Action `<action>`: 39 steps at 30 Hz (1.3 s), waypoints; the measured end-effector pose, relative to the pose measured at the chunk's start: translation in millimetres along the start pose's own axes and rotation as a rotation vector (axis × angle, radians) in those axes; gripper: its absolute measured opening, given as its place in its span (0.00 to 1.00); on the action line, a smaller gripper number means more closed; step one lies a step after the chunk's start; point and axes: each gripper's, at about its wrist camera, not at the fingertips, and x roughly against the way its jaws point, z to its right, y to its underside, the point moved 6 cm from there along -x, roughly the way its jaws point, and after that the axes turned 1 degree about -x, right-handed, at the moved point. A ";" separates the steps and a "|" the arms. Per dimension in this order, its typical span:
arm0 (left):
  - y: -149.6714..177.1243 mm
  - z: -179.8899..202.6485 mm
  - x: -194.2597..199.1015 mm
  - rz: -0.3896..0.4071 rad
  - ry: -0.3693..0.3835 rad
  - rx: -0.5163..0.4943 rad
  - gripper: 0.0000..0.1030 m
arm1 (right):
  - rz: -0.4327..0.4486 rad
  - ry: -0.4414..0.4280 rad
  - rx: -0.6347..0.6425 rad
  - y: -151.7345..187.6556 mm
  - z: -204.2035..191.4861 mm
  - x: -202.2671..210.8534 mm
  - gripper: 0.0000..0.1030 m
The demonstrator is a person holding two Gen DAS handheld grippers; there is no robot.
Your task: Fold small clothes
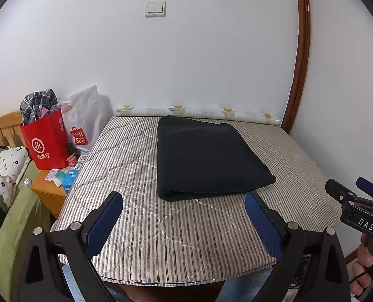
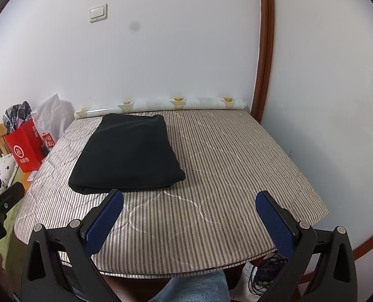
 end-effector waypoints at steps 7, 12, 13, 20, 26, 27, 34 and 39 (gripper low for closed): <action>1.5 0.5 0.9 -0.001 0.002 0.006 0.95 | 0.004 -0.003 -0.003 0.2 1.1 1.2 1.00; 1.8 0.1 1.1 -0.001 0.004 0.007 0.95 | 0.005 -0.004 -0.001 0.3 1.2 1.6 1.00; 1.9 -0.1 1.1 -0.001 0.004 0.007 0.95 | 0.006 -0.006 0.000 0.2 1.4 1.8 1.00; 2.4 -1.5 1.3 -0.002 0.007 0.007 0.95 | 0.012 -0.008 0.005 0.7 -0.1 4.1 1.00; 4.2 -0.9 2.4 -0.003 0.007 0.010 0.95 | 0.009 -0.008 0.004 0.1 0.9 3.5 1.00; 3.7 -1.7 1.9 -0.002 0.007 0.012 0.95 | 0.009 -0.007 0.003 -0.3 2.0 3.7 1.00; 2.4 -2.7 1.0 -0.001 0.006 0.013 0.95 | 0.016 -0.011 0.005 -1.6 0.9 6.1 1.00; 2.1 -4.8 0.9 -0.004 0.003 0.022 0.95 | 0.024 -0.016 0.019 -2.5 -3.0 10.1 1.00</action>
